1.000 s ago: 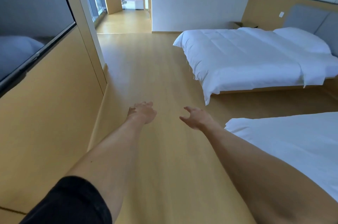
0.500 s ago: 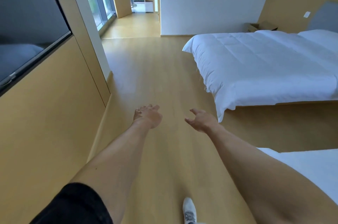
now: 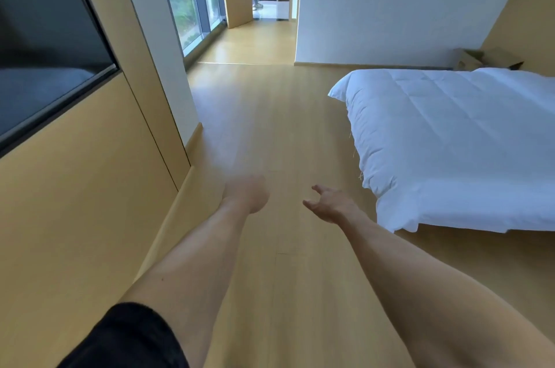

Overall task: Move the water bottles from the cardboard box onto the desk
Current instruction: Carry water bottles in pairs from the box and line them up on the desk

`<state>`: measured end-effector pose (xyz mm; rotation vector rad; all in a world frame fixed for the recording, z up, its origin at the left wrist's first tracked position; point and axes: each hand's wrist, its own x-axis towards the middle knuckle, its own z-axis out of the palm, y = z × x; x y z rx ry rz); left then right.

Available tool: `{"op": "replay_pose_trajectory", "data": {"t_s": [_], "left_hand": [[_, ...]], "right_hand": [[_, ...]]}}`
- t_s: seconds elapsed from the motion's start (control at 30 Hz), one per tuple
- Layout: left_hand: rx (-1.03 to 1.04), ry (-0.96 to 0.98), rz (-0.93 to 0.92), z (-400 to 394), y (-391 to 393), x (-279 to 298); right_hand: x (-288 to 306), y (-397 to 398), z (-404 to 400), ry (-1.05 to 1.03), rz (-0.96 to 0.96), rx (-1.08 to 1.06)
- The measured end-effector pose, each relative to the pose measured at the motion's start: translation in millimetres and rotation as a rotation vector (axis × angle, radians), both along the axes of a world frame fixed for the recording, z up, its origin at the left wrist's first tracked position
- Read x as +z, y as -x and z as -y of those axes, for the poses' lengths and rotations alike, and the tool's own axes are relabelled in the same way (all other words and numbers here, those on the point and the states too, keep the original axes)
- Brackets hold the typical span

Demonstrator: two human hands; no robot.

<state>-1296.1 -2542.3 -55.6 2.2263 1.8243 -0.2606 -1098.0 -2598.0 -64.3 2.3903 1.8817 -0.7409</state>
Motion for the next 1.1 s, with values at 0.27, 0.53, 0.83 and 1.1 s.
{"op": "replay_pose_trajectory", "data": {"t_s": [0.27, 0.53, 0.83, 1.1], "left_hand": [[-0.035, 0.025, 0.016, -131, -40, -24], [-0.19, 0.024, 0.025, -295, -58, -18], [-0.223, 0.023, 0.084, -454, -82, -9], [-0.181, 0.03, 0.071, -576, -117, -19]], "right_hand": [[-20, -39, -116, 0.025, 0.014, -0.068], [-5, -48, -281, 0.002, 0.012, -0.163], [4, -57, -429, -0.023, -0.008, -0.211], [-8, -95, -558, -0.023, 0.03, -0.138]]}}
